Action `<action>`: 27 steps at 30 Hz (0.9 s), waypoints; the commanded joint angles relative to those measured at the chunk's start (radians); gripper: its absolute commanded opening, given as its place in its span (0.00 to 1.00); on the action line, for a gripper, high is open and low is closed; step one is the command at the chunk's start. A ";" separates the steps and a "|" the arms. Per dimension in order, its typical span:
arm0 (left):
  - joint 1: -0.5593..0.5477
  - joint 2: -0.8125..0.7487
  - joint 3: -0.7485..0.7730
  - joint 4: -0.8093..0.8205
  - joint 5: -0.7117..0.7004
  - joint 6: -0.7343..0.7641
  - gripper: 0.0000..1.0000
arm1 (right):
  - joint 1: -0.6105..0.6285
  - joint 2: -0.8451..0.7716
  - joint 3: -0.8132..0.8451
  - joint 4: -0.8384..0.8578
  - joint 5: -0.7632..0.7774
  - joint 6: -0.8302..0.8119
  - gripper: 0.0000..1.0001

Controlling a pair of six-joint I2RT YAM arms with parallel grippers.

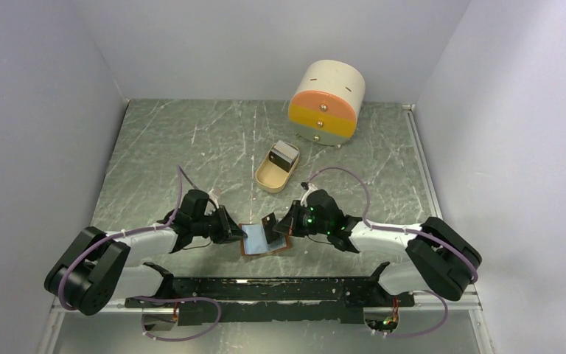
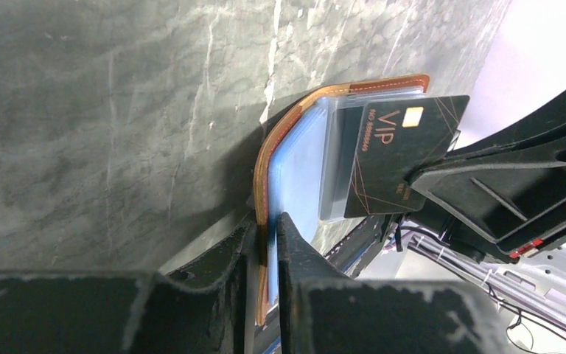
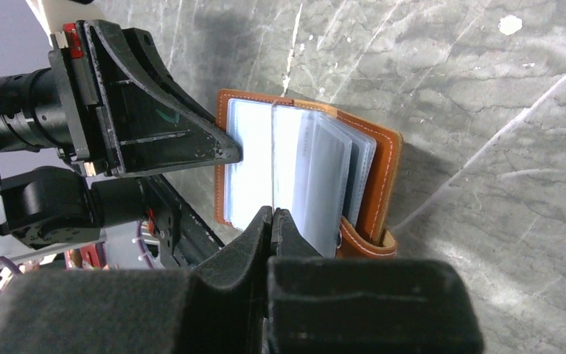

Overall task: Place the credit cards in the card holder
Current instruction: Insert the credit card into the card holder.

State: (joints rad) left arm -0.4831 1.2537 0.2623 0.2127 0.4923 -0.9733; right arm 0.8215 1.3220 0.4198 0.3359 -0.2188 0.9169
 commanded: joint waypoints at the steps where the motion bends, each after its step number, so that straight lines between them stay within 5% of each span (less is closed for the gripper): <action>1: 0.005 -0.008 -0.022 0.004 -0.023 0.018 0.17 | 0.004 0.033 -0.034 0.101 -0.001 0.017 0.00; 27: 0.005 0.024 -0.036 0.024 -0.032 0.015 0.17 | 0.049 0.121 -0.129 0.279 -0.017 0.003 0.00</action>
State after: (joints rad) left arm -0.4831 1.2663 0.2379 0.2207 0.4858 -0.9733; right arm 0.8577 1.4357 0.3134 0.5865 -0.2298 0.9306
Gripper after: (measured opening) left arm 0.177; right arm 0.010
